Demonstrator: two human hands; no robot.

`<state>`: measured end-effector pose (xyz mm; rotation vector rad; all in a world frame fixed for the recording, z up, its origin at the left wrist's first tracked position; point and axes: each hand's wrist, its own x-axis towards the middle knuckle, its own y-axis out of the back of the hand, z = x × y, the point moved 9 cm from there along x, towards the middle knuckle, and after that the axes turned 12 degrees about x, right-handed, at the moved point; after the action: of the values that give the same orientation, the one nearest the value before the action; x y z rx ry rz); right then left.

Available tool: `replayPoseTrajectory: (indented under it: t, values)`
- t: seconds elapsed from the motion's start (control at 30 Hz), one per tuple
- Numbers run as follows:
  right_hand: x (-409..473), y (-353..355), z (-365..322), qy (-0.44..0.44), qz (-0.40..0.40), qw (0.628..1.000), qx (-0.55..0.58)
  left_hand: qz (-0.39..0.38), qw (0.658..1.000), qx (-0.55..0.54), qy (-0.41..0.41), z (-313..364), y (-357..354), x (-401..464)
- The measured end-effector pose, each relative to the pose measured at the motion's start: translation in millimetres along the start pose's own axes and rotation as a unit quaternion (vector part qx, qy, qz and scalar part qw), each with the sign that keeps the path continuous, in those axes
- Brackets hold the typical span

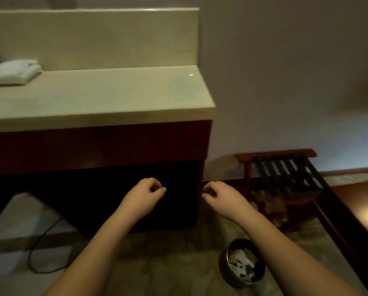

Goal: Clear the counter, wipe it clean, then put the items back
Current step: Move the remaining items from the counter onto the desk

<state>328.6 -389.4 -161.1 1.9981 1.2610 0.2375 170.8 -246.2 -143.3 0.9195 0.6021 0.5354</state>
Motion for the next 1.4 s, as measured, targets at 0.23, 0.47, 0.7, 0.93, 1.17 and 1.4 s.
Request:
replayPoseTrajectory:
  t: [0.23, 0.47, 0.7, 0.93, 1.17, 1.4]
  values:
    - [68.9, -65.0, -128.2, 0.089, -0.046, 0.995, -0.015, 0.034, 0.997, -0.051, 0.048, -118.2, 90.1, 6.6]
    - [134.2, -85.0, -256.5, 0.155, -0.028, 0.984, -0.085, 0.123, 0.989, -0.016, 0.081, -197.7, 203.4, 22.8]
    - [202.4, -76.7, -389.4, 0.267, 0.027, 0.954, -0.136, 0.238, 0.962, 0.028, 0.128, -247.2, 322.8, 45.4]
    - [296.6, -95.1, -475.9, 0.285, 0.014, 0.943, -0.174, 0.311, 0.931, 0.036, 0.186, -303.8, 404.1, 84.3]
    - [394.8, -120.0, -525.3, 0.259, -0.004, 0.952, -0.165, 0.34, 0.91, 0.037, 0.233, -357.4, 458.9, 140.1]
    - [500.4, -150.4, -553.1, 0.167, -0.027, 0.985, -0.038, 0.329, 0.898, 0.053, 0.288, -407.7, 495.5, 227.2]
